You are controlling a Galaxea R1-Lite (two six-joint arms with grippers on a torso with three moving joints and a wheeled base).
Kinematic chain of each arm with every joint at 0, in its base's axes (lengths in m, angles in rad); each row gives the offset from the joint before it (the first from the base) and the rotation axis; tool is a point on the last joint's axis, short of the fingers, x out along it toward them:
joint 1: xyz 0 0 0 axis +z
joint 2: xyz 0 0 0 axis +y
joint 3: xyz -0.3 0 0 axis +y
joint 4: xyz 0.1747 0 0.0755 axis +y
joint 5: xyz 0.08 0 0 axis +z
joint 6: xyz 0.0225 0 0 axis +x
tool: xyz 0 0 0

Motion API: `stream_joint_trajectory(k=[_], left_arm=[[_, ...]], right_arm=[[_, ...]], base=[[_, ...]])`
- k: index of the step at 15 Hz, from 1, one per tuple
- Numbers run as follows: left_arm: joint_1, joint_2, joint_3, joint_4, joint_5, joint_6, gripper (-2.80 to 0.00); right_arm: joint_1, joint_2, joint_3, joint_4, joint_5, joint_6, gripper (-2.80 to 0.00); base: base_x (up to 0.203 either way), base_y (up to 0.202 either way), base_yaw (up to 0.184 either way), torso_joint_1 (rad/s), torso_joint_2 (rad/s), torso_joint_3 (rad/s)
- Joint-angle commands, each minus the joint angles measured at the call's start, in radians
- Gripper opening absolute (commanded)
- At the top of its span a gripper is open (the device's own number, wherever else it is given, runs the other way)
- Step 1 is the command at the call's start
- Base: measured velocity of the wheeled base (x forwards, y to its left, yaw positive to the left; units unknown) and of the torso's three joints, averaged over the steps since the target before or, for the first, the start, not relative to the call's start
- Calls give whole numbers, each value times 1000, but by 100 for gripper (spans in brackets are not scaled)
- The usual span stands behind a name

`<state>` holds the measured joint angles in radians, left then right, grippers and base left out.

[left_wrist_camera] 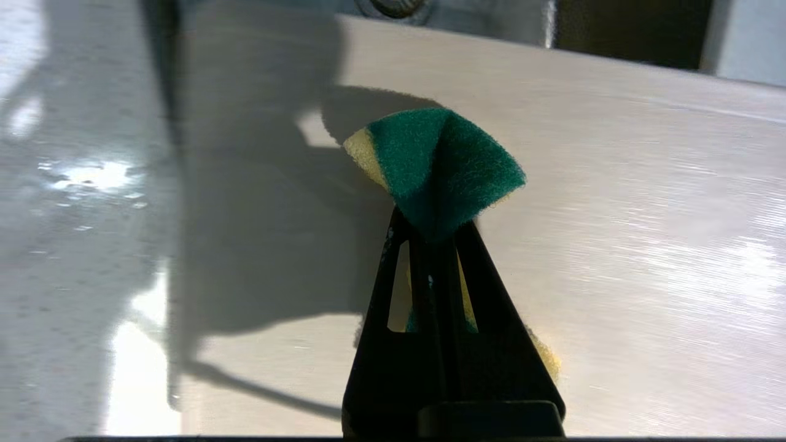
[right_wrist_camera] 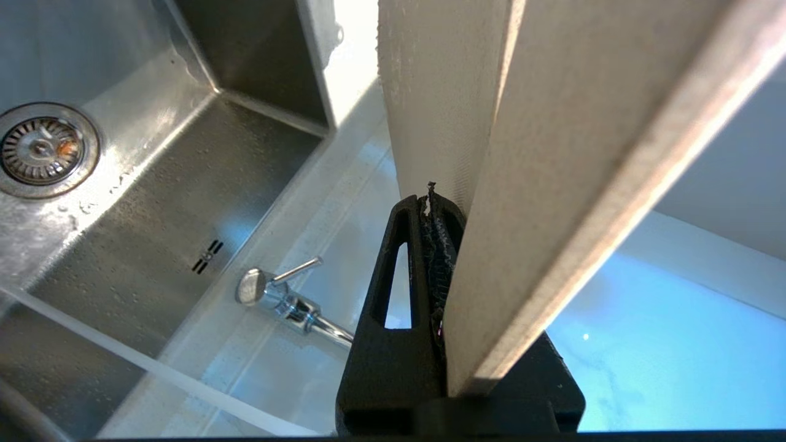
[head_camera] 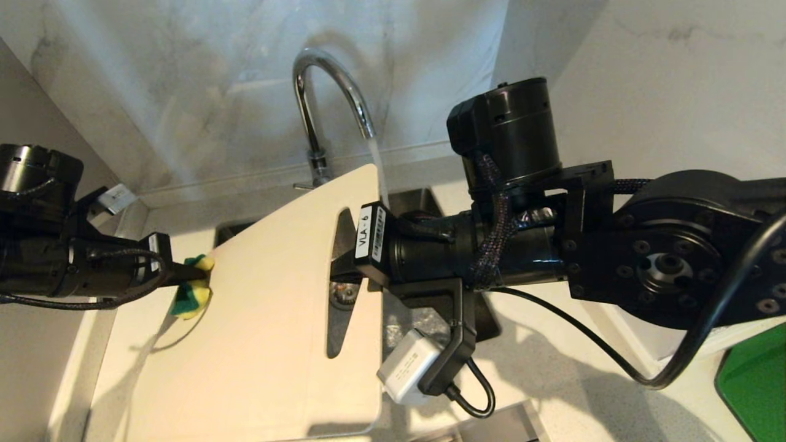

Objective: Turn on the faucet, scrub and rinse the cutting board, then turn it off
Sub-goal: Scrub the cutting board underwater

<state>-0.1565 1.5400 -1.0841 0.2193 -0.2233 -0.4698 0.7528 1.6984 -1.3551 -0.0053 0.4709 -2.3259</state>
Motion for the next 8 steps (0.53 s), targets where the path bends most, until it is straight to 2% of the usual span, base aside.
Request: stream_joint_trajectory(k=[1, 5, 8], left_arm=[[50, 5, 26, -3, -14, 11, -280], [93, 8, 54, -5, -16, 55, -280], [157, 11, 73, -31, -18, 100, -280]], right_arm=[[-3, -14, 5, 1, 3, -13, -280], [-4, -29, 7, 1, 3, -11, -280], [-17, -60, 26, 1, 5, -4, -280]], base=[[0, 0, 0, 0, 0, 0], [0, 0, 0, 0, 0, 0], [0, 0, 0, 0, 0, 0]])
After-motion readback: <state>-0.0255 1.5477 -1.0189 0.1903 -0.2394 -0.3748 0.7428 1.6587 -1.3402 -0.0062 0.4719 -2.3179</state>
